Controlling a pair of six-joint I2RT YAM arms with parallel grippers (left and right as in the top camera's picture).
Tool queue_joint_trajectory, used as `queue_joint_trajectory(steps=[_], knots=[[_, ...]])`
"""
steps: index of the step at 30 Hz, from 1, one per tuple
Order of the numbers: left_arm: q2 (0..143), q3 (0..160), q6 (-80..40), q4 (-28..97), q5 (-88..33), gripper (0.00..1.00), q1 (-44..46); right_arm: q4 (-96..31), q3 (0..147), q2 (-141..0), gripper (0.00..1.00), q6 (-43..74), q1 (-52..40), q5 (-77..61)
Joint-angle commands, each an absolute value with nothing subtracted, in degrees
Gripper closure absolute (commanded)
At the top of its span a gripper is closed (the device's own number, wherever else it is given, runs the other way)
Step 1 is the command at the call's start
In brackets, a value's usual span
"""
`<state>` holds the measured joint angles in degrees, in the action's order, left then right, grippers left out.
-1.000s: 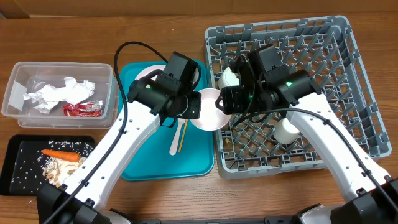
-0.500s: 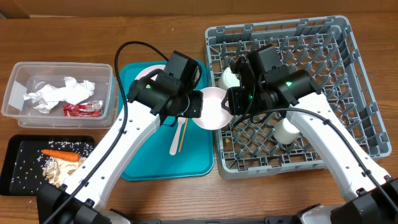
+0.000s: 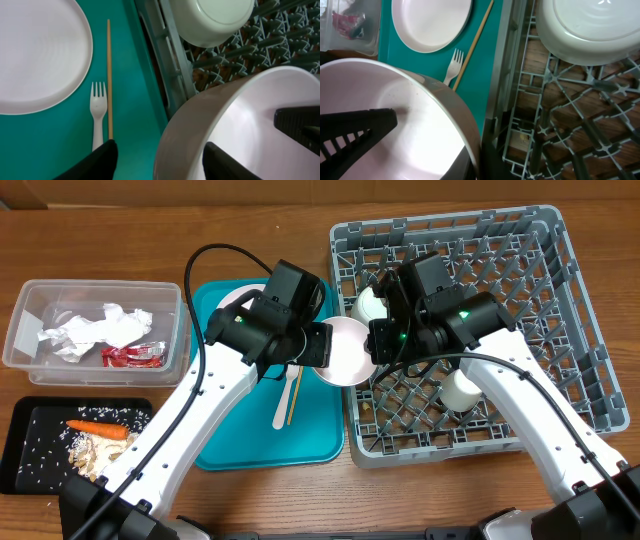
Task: Sort waste into correct bins and load items into the dishwasher
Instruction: 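Grasp the pink bowl rim with the right gripper, release left gripper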
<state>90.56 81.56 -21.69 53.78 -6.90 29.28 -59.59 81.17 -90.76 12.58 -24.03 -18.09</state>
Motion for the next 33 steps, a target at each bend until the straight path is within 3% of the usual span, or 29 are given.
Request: queue_joint_trajectory(steps=[1,9,17,19,27,33], knots=[[90.74,81.49,-20.49,53.71,-7.49,0.28,29.54,-58.96,81.32,-90.70,0.93,12.43,-24.16,-16.45],[89.49,84.05,-19.22,54.00,-7.53,0.25,27.79,-58.17,81.32,-90.67,0.96,11.97,-24.10,-16.16],[85.25,91.64,-15.66,55.66,-7.35,0.20,27.55,-55.07,81.32,-90.70,0.95,11.99,-24.10,-6.52],[84.38,91.61,-12.78,56.01,-5.69,0.00,27.55,-54.02,81.32,-90.67,0.94,11.99,-24.10,-3.53],[85.03,91.55,-12.38,59.35,0.60,0.00,27.55,-45.93,81.32,-90.70,0.96,12.03,-23.46,20.67],[85.08,91.50,-12.38,59.35,0.58,0.00,27.55,-37.36,81.32,-92.90,0.96,11.99,-19.55,30.30]])
